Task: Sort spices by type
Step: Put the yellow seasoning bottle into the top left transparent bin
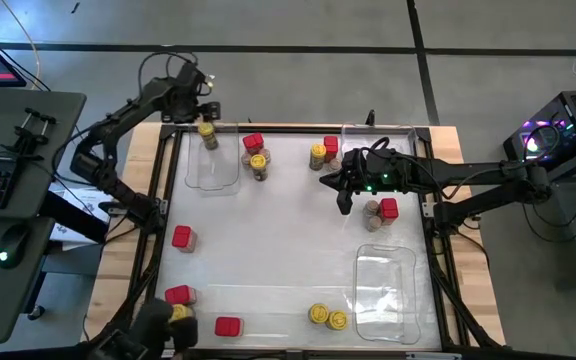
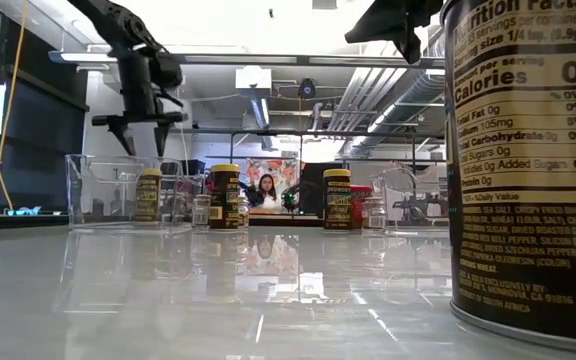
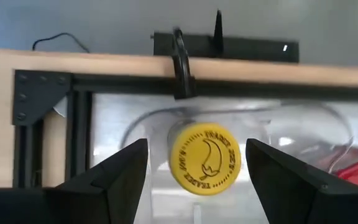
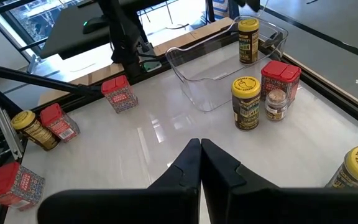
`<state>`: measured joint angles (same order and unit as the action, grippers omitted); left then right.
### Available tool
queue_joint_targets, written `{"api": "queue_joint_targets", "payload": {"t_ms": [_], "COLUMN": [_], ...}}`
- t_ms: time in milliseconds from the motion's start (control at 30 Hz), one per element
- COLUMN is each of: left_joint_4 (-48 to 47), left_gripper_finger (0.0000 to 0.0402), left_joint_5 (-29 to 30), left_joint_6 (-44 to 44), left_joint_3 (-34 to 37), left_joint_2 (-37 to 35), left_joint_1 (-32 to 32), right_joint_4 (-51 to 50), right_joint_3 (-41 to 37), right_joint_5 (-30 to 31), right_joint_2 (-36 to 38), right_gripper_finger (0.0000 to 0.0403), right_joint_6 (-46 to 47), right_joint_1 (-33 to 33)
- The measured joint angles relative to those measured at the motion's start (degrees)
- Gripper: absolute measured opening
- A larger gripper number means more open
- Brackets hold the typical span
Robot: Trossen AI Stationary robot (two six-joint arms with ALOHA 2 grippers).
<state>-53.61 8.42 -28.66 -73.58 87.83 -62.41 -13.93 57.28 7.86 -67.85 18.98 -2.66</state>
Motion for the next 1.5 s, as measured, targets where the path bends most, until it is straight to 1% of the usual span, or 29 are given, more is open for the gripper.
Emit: {"api": "queue_joint_targets", "payload": {"t_ms": [100,167,233,300,433,500,633,700,733,800,900,1033,1167,1233,1367,1500], "left_joint_4": [1.18,2.56,5.65,8.27,11.44,11.75,11.63,11.50,11.47,8.91,1.79,-4.21,-10.48,-12.58,-12.62,-12.23], "left_gripper_finger": [0.0257,0.0257,0.0257,0.0257,0.0257,0.0257,0.0257,0.0257,0.0257,0.0257,0.0257,0.0257,0.0257,0.0257,0.0257,0.0257], "left_joint_5": [-1.32,-4.09,-6.37,-6.48,-4.90,-4.79,-5.47,-6.45,-6.79,-7.07,-5.29,-3.23,-5.78,-6.47,-4.75,-6.56], "left_joint_6": [-0.72,-0.70,-0.75,-1.16,-1.10,0.72,11.21,16.32,17.34,16.16,12.23,14.53,16.13,17.25,19.83,20.36], "left_joint_3": [0.00,0.00,0.00,0.00,-0.04,-0.04,-0.04,-0.04,-0.05,-1.74,-7.29,-14.33,-18.78,-19.96,-20.22,-20.22], "left_joint_2": [-2.06,-3.69,-5.68,-7.87,-10.73,-11.01,-8.53,-5.99,-4.73,-1.64,3.26,8.61,14.88,17.26,19.72,21.03], "left_joint_1": [-0.42,0.13,1.78,4.57,12.92,19.04,32.56,37.50,38.73,39.27,37.46,35.61,34.01,33.49,33.26,33.05], "right_joint_4": [0.00,0.00,-0.02,-0.02,-0.02,-0.02,-0.02,-0.04,-0.02,-0.04,-0.04,-0.07,-0.19,-0.21,-0.22,-0.24], "right_joint_3": [0.00,0.00,0.00,0.00,0.00,0.00,0.00,0.00,0.00,0.00,0.00,0.00,0.00,0.00,0.00,0.00], "right_joint_5": [0.00,-0.01,-0.02,-0.02,-0.05,-0.22,-1.93,-2.39,-2.44,-2.45,-2.45,-2.47,-2.49,-2.49,-2.49,-2.50], "right_joint_2": [0.00,0.00,0.00,0.00,0.00,0.00,0.00,0.00,0.00,0.00,0.00,0.00,0.00,0.00,0.00,0.00], "right_gripper_finger": [0.0000,0.0000,0.0000,0.0000,0.0000,0.0000,0.0000,0.0000,0.0000,0.0000,0.0000,0.0000,0.0000,0.0000,0.0000,0.0000], "right_joint_6": [0.00,0.00,0.00,0.09,0.17,0.20,0.44,0.44,0.44,0.44,0.47,1.15,1.57,1.57,1.56,1.57], "right_joint_1": [0.02,0.01,0.00,0.00,0.00,0.00,0.00,0.00,0.00,0.00,0.00,0.00,0.00,0.00,0.00,0.00]}}
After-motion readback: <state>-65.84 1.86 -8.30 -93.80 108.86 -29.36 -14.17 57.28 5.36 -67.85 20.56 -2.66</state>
